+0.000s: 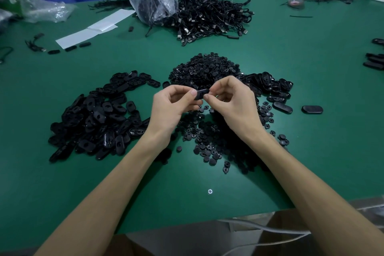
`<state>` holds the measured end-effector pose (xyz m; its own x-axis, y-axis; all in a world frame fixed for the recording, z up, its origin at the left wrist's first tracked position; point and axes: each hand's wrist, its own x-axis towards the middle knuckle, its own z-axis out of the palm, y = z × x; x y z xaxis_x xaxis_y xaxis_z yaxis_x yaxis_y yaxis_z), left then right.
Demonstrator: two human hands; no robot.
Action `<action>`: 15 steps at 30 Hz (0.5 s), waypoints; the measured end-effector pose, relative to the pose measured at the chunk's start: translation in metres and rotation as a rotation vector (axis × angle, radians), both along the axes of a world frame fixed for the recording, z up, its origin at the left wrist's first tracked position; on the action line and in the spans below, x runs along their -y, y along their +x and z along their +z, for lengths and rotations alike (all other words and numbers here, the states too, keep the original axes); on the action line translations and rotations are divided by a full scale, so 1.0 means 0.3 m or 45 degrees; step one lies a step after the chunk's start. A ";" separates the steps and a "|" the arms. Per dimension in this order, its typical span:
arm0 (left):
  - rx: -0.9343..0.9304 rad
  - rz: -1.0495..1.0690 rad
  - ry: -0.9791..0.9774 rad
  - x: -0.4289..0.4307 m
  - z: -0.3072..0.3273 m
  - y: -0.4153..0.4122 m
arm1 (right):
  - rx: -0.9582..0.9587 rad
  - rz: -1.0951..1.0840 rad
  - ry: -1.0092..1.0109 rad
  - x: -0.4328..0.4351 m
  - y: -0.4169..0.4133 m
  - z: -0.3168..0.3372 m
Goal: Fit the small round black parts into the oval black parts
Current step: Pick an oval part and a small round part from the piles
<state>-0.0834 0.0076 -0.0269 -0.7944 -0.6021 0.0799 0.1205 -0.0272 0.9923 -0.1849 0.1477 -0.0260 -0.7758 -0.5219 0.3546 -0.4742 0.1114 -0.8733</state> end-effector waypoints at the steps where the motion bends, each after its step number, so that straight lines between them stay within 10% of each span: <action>1: 0.000 0.004 -0.026 0.001 -0.001 0.000 | 0.002 -0.001 -0.004 -0.001 0.000 0.000; 15: -0.012 -0.017 -0.352 -0.019 -0.007 0.001 | -0.109 -0.014 -0.018 -0.003 0.000 -0.004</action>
<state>-0.0830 0.0132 -0.0290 -0.8007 -0.5456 0.2474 0.1315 0.2428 0.9611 -0.1850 0.1487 -0.0271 -0.7478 -0.5083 0.4271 -0.5461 0.1051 -0.8311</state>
